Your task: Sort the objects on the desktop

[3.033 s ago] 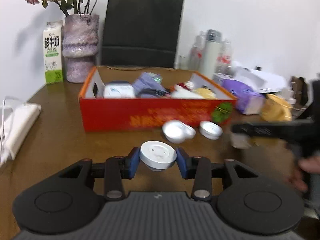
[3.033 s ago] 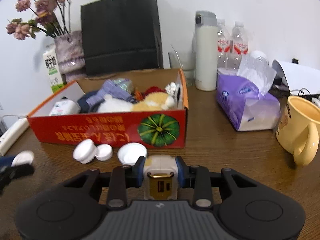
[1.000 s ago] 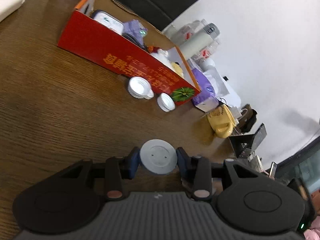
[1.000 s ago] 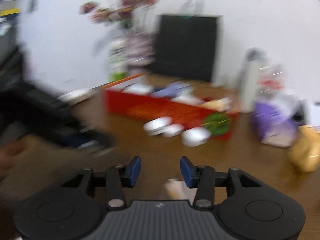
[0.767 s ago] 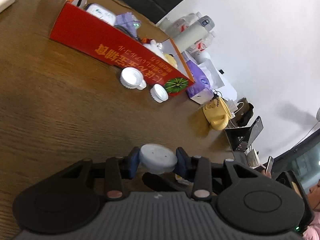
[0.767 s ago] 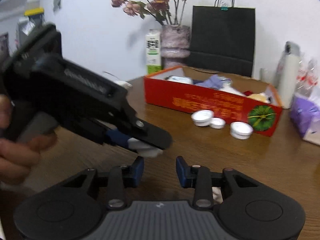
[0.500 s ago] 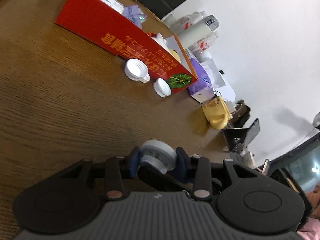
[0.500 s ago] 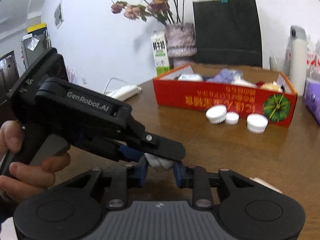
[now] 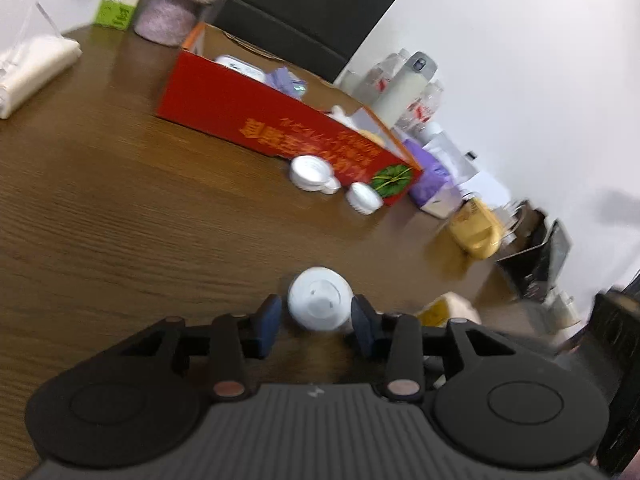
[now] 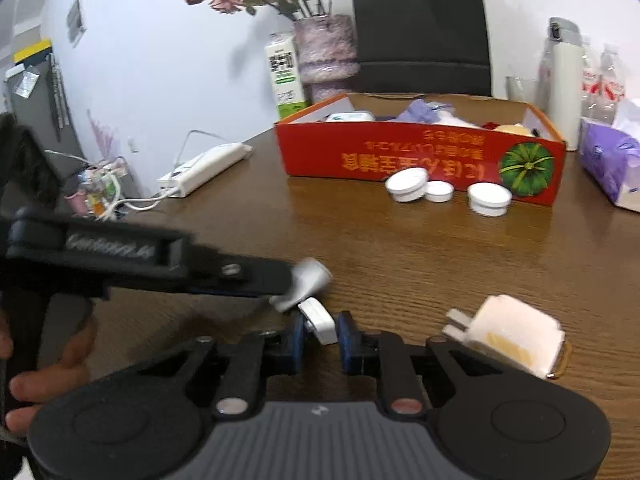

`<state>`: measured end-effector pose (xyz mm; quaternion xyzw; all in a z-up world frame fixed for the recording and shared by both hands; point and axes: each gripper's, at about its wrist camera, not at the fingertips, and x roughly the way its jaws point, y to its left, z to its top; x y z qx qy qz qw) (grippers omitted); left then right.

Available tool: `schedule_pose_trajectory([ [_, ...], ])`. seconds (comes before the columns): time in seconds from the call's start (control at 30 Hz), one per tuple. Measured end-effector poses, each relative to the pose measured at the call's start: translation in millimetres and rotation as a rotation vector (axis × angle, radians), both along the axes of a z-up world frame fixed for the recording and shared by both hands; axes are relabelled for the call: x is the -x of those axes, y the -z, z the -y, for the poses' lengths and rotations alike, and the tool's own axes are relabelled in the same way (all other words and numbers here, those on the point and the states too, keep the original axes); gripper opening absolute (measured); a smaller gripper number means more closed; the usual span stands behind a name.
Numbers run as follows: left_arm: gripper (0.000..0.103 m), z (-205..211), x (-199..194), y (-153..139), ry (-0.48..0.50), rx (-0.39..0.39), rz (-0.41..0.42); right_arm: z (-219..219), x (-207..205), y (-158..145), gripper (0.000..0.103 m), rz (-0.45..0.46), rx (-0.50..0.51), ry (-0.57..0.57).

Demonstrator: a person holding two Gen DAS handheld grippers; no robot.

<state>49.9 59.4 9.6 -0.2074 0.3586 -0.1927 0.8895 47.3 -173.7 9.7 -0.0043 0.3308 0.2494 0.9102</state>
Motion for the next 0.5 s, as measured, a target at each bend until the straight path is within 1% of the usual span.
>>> schedule_pose_trajectory([
  [0.03,0.027,-3,3,1,-0.005,-0.005,0.004,2,0,0,0.017,0.000,-0.002,0.009],
  [0.07,0.025,-5,5,2,-0.007,-0.007,0.004,4,1,0,0.017,-0.001,-0.007,0.014],
  [0.13,0.023,-10,8,3,-0.014,-0.001,0.010,6,1,0,0.017,0.002,-0.005,0.029],
  [0.2,0.023,-11,8,3,-0.026,0.008,0.006,2,3,-1,0.017,0.020,0.022,0.019],
  [0.3,0.023,-10,8,2,-0.035,-0.003,0.013,0,10,-1,0.017,0.033,0.028,0.026],
  [0.33,0.029,-8,10,1,-0.039,-0.016,0.027,0,11,-1,0.017,0.041,0.031,0.033],
  [0.37,0.042,-4,11,-1,-0.033,-0.034,0.045,0,13,-2,0.017,0.046,0.035,0.034],
  [0.4,0.051,0,14,-3,-0.014,-0.059,0.072,1,13,-2,0.020,0.042,0.037,0.040],
  [0.43,0.064,5,15,-5,0.000,-0.083,0.094,2,13,-2,0.034,0.033,0.040,0.050],
  [0.47,0.068,11,15,-7,0.009,-0.115,0.109,3,13,-3,0.041,0.031,0.046,0.057],
  [0.5,0.068,17,13,-8,0.018,-0.156,0.110,4,14,-4,0.045,0.041,0.044,0.057],
])
